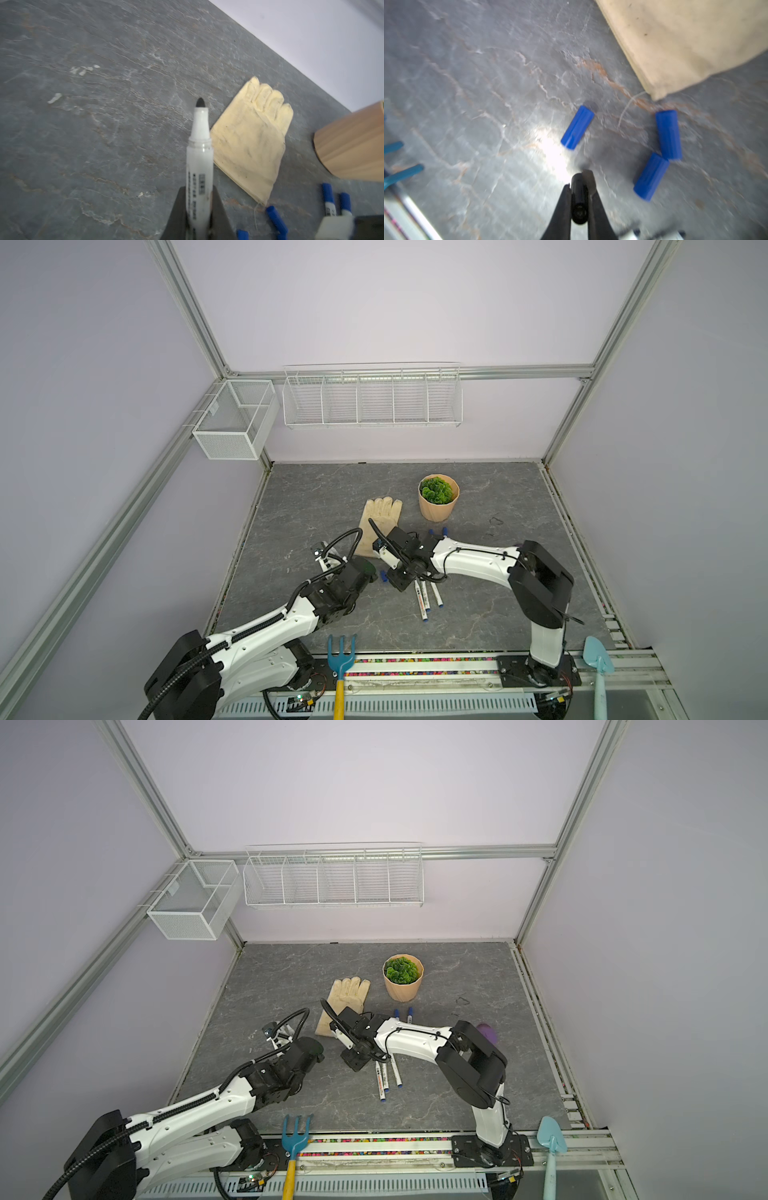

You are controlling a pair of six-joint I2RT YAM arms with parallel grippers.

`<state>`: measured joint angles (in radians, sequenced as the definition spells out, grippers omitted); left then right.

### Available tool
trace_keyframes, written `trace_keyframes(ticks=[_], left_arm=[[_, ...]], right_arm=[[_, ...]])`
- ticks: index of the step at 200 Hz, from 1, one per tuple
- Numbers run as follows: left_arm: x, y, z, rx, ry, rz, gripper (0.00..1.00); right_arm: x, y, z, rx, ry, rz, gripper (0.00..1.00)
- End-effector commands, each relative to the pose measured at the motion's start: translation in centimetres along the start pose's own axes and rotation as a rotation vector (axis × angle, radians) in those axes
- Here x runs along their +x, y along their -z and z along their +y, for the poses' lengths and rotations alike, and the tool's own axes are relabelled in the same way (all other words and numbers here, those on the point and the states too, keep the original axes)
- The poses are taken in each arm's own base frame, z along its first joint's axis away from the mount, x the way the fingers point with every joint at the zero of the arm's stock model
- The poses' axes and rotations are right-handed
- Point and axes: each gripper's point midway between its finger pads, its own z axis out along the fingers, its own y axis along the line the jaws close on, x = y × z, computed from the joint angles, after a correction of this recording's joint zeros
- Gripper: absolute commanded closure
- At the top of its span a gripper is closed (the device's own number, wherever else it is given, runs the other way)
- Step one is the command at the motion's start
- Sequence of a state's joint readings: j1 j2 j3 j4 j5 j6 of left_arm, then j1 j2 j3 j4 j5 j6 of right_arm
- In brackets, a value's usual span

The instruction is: Insert the pens into the pen caps

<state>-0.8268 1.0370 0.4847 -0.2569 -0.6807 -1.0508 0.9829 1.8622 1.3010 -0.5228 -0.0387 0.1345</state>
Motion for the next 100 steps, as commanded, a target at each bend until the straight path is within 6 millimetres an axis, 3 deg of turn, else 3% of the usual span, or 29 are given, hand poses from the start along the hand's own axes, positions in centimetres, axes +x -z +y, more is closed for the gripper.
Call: trace_keyframes(ticks=[1,26,42,72,100], left_arm=[[1.0,0.5,-5.4,0.301,-0.135,0.115,1.0],[3.1,3.2,-9.7,0.585,-0.307,0.228,1.0],[4.7,5.2,-11.2,0.738,-0.429,0.295,1.0],[6.0,6.4,-11.1,0.82,-0.58,0.322,1.0],[5.9,7.6,-11.2,0.885,-0.675,0.277,1.0]], right_arm=[[-1.7,5.2,-0.8,-0.071,-0.039,-0.138,0.93],[-2.2,10.4,-2.6,-0.196,-0.128,-0.259,0.93],[-2.2,13.0,-3.3,-0.272,-0.168,-0.317,0.94],[-2.3,16.3,-3.4,-0.392,-0.22,-0.398,0.93],[-1.8,16.7,-1.8,-0.498,-0.224,-0.369,0.93]])
